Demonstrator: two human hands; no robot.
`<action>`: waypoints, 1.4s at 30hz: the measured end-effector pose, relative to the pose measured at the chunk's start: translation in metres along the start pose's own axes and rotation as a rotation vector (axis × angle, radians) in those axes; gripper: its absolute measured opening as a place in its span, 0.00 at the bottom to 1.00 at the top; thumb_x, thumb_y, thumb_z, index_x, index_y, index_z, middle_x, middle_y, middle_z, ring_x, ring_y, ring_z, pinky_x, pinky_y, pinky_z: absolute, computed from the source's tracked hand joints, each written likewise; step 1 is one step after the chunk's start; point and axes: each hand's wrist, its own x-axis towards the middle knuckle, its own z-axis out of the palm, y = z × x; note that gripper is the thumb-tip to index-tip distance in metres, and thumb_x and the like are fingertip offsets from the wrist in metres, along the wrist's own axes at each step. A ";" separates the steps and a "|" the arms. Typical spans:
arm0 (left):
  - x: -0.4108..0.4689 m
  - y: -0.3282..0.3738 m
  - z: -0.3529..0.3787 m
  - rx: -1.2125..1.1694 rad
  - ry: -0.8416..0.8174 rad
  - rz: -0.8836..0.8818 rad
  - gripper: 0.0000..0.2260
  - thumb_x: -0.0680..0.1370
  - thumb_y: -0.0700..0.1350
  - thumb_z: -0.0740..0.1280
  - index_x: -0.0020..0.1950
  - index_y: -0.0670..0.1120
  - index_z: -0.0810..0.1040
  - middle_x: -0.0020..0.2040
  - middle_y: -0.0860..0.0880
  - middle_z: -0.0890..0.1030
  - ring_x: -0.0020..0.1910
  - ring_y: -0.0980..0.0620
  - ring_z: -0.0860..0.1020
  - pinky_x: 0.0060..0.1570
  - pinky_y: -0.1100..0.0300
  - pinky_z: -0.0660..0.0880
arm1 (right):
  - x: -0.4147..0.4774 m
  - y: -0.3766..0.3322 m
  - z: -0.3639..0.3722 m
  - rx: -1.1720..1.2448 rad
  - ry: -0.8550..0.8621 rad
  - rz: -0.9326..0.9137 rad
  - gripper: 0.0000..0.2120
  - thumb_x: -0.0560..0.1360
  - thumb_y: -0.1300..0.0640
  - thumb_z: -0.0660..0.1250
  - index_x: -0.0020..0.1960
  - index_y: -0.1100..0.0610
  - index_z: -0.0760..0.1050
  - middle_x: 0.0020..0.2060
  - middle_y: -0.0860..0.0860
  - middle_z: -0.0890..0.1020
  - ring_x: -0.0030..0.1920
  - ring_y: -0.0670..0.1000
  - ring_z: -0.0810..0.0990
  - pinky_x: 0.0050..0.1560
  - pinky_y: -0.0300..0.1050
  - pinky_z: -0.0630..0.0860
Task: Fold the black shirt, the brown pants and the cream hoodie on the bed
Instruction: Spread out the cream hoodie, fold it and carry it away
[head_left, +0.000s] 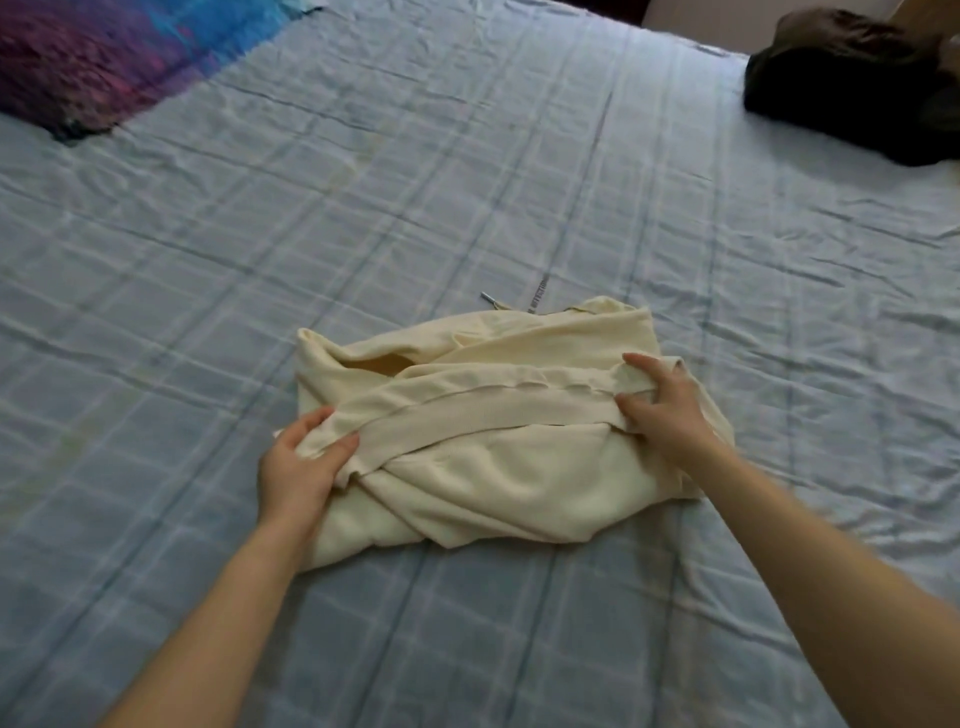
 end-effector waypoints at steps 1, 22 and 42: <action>0.002 0.003 -0.001 -0.060 -0.007 -0.031 0.17 0.70 0.38 0.76 0.58 0.49 0.80 0.47 0.50 0.83 0.43 0.55 0.81 0.43 0.65 0.78 | 0.002 0.000 -0.004 0.023 0.022 -0.005 0.24 0.73 0.59 0.72 0.68 0.48 0.74 0.64 0.53 0.72 0.63 0.52 0.73 0.64 0.43 0.70; 0.023 0.057 0.039 1.035 -0.278 0.968 0.24 0.72 0.62 0.63 0.65 0.53 0.78 0.60 0.45 0.76 0.59 0.42 0.73 0.60 0.46 0.66 | 0.013 -0.013 0.032 -0.205 0.220 -0.489 0.31 0.75 0.70 0.64 0.75 0.51 0.66 0.57 0.60 0.72 0.48 0.56 0.77 0.52 0.37 0.71; 0.080 0.082 0.027 0.611 0.039 0.783 0.09 0.79 0.52 0.63 0.43 0.51 0.68 0.30 0.54 0.71 0.32 0.52 0.68 0.33 0.57 0.58 | 0.111 -0.037 -0.034 -0.332 0.338 -0.485 0.03 0.75 0.63 0.67 0.47 0.64 0.76 0.51 0.60 0.76 0.47 0.52 0.73 0.47 0.36 0.65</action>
